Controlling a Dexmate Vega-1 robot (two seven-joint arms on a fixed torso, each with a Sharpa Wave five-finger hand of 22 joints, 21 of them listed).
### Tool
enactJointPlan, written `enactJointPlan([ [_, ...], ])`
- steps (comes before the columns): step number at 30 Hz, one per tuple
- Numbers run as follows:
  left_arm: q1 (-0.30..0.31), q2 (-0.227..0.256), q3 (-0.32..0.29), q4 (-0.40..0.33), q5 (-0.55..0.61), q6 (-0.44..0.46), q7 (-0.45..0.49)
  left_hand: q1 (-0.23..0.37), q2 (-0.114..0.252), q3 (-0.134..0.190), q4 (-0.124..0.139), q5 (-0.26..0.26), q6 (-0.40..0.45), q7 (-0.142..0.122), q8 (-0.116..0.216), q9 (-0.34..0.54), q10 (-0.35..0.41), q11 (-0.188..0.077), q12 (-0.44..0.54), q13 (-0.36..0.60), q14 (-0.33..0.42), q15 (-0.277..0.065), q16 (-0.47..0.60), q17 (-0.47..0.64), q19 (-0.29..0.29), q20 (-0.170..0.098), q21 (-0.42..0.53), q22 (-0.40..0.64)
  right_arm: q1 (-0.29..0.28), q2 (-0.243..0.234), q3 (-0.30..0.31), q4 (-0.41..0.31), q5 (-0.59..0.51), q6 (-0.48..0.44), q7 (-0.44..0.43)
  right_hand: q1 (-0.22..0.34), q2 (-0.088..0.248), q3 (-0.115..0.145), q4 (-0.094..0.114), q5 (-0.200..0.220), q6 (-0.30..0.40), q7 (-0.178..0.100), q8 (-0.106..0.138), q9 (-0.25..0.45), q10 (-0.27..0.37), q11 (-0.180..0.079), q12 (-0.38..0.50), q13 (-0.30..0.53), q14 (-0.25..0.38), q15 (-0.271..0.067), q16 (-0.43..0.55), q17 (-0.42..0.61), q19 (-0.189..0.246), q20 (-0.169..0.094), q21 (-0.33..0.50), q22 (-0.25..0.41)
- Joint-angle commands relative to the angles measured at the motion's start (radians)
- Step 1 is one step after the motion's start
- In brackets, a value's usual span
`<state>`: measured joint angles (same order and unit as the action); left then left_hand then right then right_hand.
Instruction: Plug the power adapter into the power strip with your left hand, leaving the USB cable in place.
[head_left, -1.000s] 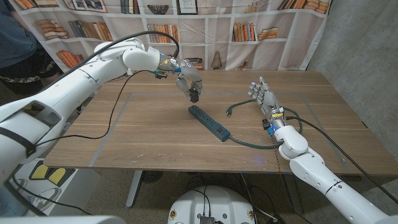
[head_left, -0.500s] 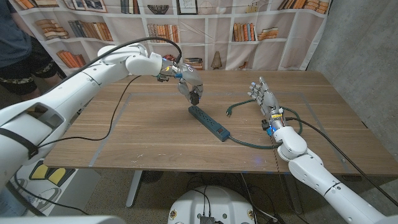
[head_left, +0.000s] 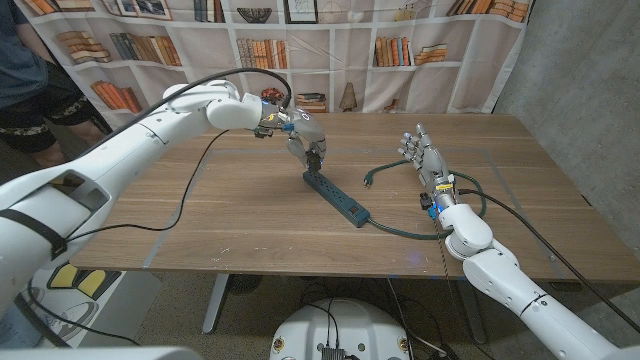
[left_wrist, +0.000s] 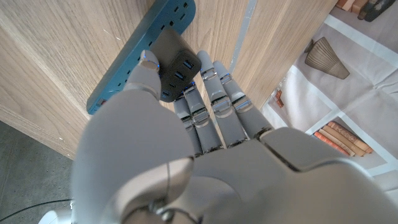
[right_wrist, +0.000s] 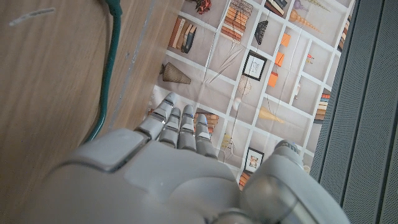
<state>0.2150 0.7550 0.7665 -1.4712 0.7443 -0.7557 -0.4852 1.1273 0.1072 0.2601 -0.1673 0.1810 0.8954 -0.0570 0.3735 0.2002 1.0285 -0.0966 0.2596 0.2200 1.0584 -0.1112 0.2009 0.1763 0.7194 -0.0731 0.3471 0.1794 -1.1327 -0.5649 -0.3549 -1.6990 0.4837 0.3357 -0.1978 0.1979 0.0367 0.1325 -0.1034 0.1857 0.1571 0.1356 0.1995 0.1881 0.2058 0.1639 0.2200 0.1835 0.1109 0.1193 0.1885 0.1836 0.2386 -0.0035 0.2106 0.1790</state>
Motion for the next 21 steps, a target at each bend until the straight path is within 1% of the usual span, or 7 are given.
enactJointPlan([
  [1, -0.022, -0.028, 0.039, 0.037, 0.011, 0.011, 0.007, 0.017, 0.026, 0.121, 0.055, 0.003, 0.107, 0.074, 0.054, 0.034, 0.065, -0.050, 0.004, 0.177, 0.078, -0.080, -0.003, 0.003, 0.003, -0.038, -0.004, 0.003, -0.006, 0.013, -0.002, 0.021, 0.008, 0.023, 0.005, -0.001, 0.004, 0.000, 0.000, 0.007, 0.008, 0.015, -0.001, 0.002, 0.010, 0.000, -0.001, 0.004, 0.006, 0.001, -0.001, 0.004, 0.010, -0.001, 0.000, 0.005],
  [6, -0.028, -0.038, 0.052, 0.037, 0.010, 0.017, -0.002, 0.016, 0.025, 0.123, 0.055, 0.002, 0.108, 0.071, 0.054, 0.032, 0.065, -0.051, 0.002, 0.179, 0.080, -0.080, -0.003, 0.002, 0.004, -0.039, -0.005, 0.003, -0.009, 0.018, 0.000, 0.025, 0.006, 0.041, 0.007, 0.000, 0.004, -0.001, 0.000, 0.007, 0.008, 0.015, -0.001, 0.002, 0.008, -0.004, -0.001, 0.004, 0.006, 0.000, -0.001, 0.004, 0.010, -0.001, 0.000, 0.005],
  [9, -0.026, -0.038, 0.054, 0.037, 0.018, 0.026, 0.009, 0.016, 0.025, 0.124, 0.055, 0.001, 0.107, 0.073, 0.053, 0.031, 0.066, -0.051, 0.001, 0.180, 0.080, -0.079, -0.003, 0.002, 0.003, -0.039, -0.006, 0.003, -0.011, 0.017, 0.000, 0.025, 0.006, 0.043, 0.008, 0.000, 0.004, -0.001, 0.000, 0.007, 0.008, 0.015, -0.001, 0.002, 0.009, -0.003, -0.001, 0.004, 0.006, -0.001, -0.001, 0.004, 0.011, -0.001, 0.000, 0.005],
  [12, -0.030, -0.044, 0.058, 0.051, 0.017, 0.031, 0.013, 0.015, 0.025, 0.126, 0.055, 0.000, 0.106, 0.072, 0.053, 0.032, 0.068, -0.050, 0.001, 0.181, 0.079, -0.079, -0.004, 0.002, 0.003, -0.039, -0.007, 0.003, -0.012, 0.020, 0.001, 0.027, 0.005, 0.049, 0.006, 0.000, 0.004, -0.001, 0.000, 0.007, 0.008, 0.015, -0.001, 0.002, 0.009, -0.003, -0.001, 0.004, 0.006, 0.000, -0.001, 0.004, 0.011, -0.001, 0.000, 0.005],
  [15, -0.026, -0.043, 0.060, 0.047, 0.037, 0.040, 0.038, 0.015, 0.025, 0.128, 0.055, 0.000, 0.107, 0.074, 0.053, 0.032, 0.068, -0.051, 0.000, 0.182, 0.079, -0.078, -0.004, 0.002, 0.004, -0.039, -0.007, 0.003, -0.013, 0.021, 0.002, 0.029, 0.003, 0.054, 0.006, 0.000, 0.004, -0.001, 0.000, 0.007, 0.008, 0.015, -0.001, 0.002, 0.009, -0.003, -0.001, 0.004, 0.007, -0.001, 0.000, 0.004, 0.012, -0.001, 0.000, 0.005],
  [18, -0.015, -0.037, 0.061, 0.030, 0.080, 0.047, 0.087, 0.014, 0.025, 0.129, 0.055, 0.000, 0.109, 0.073, 0.054, 0.031, 0.071, -0.051, -0.001, 0.183, 0.081, -0.077, -0.004, 0.002, 0.005, -0.039, -0.007, 0.003, -0.013, 0.021, 0.002, 0.031, 0.001, 0.058, 0.008, 0.000, 0.005, -0.001, -0.001, 0.007, 0.007, 0.015, -0.001, 0.002, 0.009, -0.004, -0.002, 0.004, 0.008, -0.002, 0.000, 0.004, 0.012, 0.000, 0.000, 0.005],
  [21, -0.013, -0.039, 0.066, 0.033, 0.086, 0.045, 0.105, 0.014, 0.024, 0.131, 0.054, -0.001, 0.111, 0.072, 0.054, 0.030, 0.071, -0.053, -0.001, 0.184, 0.083, -0.080, -0.004, 0.002, 0.007, -0.039, -0.007, 0.004, -0.015, 0.020, 0.003, 0.031, 0.001, 0.060, 0.009, 0.000, 0.005, -0.001, -0.001, 0.007, 0.008, 0.015, -0.001, 0.002, 0.010, -0.004, -0.001, 0.004, 0.008, -0.002, -0.001, 0.004, 0.012, 0.000, 0.000, 0.005],
])
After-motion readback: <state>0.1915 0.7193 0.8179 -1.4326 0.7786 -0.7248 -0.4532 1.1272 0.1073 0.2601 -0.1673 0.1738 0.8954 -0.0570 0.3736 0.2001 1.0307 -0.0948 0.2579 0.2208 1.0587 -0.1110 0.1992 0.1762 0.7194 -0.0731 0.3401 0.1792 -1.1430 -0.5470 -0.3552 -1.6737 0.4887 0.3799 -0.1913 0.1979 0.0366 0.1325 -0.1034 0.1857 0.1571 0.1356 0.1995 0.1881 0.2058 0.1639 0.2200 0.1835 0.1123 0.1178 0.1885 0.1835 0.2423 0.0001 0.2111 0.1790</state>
